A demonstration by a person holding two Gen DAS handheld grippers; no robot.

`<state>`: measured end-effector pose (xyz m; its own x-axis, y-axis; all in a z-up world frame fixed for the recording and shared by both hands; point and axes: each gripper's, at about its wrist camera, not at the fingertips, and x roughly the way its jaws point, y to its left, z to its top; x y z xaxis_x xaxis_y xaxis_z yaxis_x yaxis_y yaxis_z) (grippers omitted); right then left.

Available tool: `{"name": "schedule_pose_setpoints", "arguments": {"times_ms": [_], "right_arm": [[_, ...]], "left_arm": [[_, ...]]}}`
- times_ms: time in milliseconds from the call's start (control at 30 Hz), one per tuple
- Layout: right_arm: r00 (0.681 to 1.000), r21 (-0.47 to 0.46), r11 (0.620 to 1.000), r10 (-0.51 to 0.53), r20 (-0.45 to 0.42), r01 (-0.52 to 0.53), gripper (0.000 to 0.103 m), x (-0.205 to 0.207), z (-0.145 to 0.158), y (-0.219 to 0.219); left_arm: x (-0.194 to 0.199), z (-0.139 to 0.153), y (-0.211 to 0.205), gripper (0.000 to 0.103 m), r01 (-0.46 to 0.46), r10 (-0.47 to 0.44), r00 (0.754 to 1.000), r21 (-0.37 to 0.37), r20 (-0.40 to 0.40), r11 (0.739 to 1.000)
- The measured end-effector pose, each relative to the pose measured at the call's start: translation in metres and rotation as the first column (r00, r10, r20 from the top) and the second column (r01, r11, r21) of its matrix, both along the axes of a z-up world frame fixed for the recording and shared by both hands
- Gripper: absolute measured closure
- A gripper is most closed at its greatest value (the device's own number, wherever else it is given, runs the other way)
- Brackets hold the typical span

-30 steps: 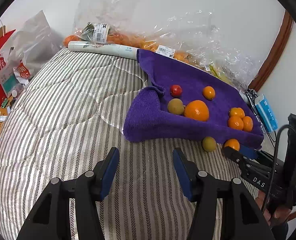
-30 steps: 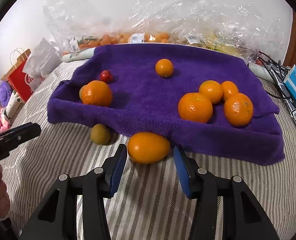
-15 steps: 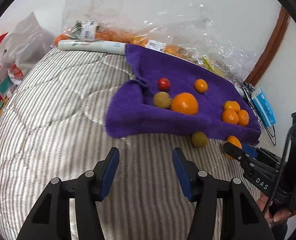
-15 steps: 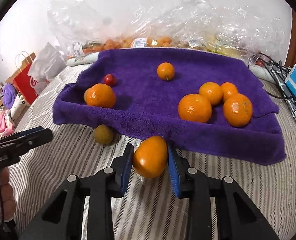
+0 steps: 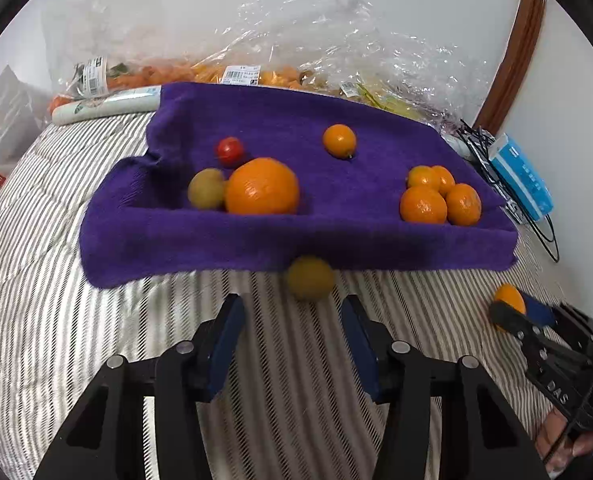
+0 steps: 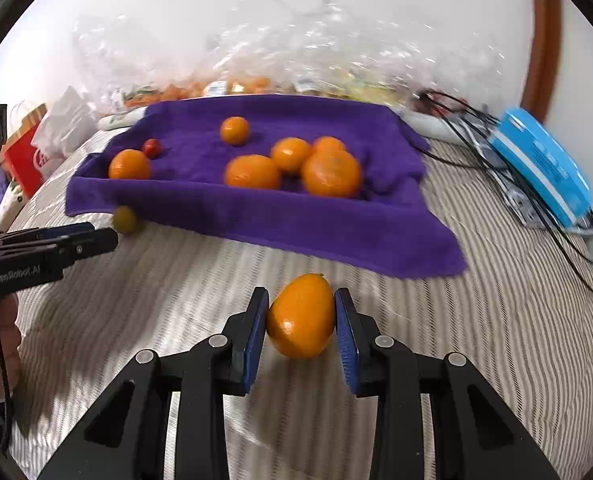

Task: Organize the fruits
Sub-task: 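Grasp an orange with the right tool while the left tool grasps a yellow-green fruit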

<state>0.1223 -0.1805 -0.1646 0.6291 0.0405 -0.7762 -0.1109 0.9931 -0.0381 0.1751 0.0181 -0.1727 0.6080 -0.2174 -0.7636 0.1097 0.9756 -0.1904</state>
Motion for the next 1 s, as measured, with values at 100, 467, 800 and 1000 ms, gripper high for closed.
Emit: {"name": "schedule_pose_setpoints", "arguments": {"times_ms": [100,467,800,1000], "right_arm": [[1.0,0.045,0.999,-0.013,-0.005,0.013,0.07,0.0,0.0,-0.012],[0.999,-0.002,1.0,-0.005,-0.04,0.005,0.069,0.007,-0.007,-0.006],[0.999,-0.009,1.0,-0.005,-0.04,0.005,0.069,0.007,-0.007,-0.005],[0.999,0.0,1.0,-0.003,-0.041,0.003,0.069,0.007,-0.007,-0.007]], "left_arm": [[0.006,-0.001,-0.009,0.06,-0.016,0.016,1.0,0.037,0.014,0.999],[0.017,-0.003,-0.027,0.078,-0.029,0.026,0.999,0.149,0.023,0.988],[0.017,-0.002,-0.024,0.078,-0.028,0.026,0.999,0.125,0.021,0.992],[0.016,-0.002,-0.024,0.078,-0.03,0.028,0.999,0.118,0.019,0.993]]}}
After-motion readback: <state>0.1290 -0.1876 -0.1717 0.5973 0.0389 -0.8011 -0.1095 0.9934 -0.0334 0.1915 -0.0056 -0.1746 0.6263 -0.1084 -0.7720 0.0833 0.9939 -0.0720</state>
